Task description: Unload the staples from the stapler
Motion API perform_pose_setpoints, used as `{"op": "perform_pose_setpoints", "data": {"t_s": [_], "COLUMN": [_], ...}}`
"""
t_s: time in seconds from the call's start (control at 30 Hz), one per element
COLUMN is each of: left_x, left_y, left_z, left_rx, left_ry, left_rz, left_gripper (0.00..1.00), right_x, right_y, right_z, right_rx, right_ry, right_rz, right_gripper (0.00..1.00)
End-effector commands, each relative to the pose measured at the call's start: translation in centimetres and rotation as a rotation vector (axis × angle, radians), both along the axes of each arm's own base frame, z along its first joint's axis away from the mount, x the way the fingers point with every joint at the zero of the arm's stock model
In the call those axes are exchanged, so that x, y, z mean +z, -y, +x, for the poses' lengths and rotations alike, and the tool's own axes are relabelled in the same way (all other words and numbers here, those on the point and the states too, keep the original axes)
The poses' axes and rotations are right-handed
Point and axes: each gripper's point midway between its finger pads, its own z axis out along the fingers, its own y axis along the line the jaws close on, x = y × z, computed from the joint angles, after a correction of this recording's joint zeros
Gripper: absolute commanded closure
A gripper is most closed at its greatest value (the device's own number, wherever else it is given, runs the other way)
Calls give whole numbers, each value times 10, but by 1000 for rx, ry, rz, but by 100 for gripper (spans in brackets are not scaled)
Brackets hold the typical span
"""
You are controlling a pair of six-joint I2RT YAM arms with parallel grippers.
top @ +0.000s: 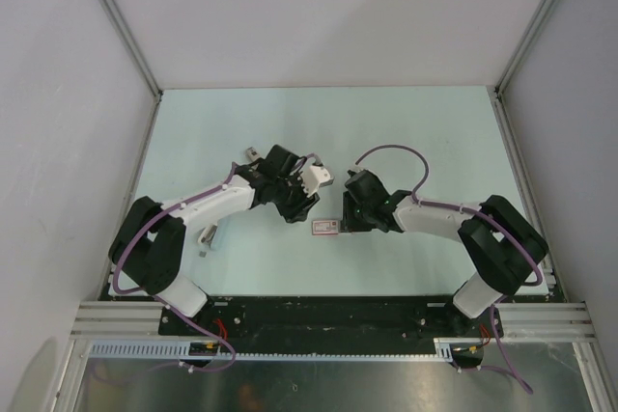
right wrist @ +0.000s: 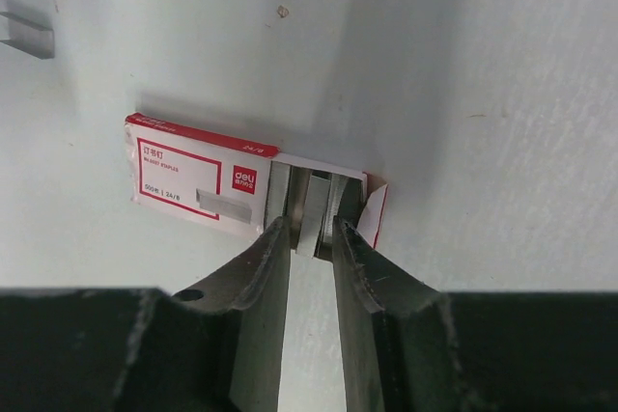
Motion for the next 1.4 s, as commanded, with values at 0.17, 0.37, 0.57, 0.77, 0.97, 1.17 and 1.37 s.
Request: {"op": "perform_pose_setpoints", "data": {"t_s": [0.17,0.37,0.57,0.77,0.97,1.17,1.37], "left_x": [11,10,10,9,9,10,12], "left_y": [-1,0,1,0,-1,-1,0], "left_z": [-3,-4,-4,-4,-3,-3,-2], "left_rx": [-22,-23,-25,-26,-26,-25,-26], "left_ry": [33,28,25,22,33,34,40], "left_rz": [-30,-32,-36,-33,-28,-29,-32], "left_gripper": [53,53,53,53,53,53,53], "right_x": [11,23,28,39,55,54,34], "right_y": [-4,-3,4,1,0,17,60], "right_z": [10,10,9,14,17,18,29], "right_rx": [-5,-6,-16,-21,-19,-43,-117], "right_ry": [52,78,83,80,56,47,59], "right_rz": [-6,3,-15,53,179,161,1], "right_gripper": [81,84,85,84,82,82,82]}}
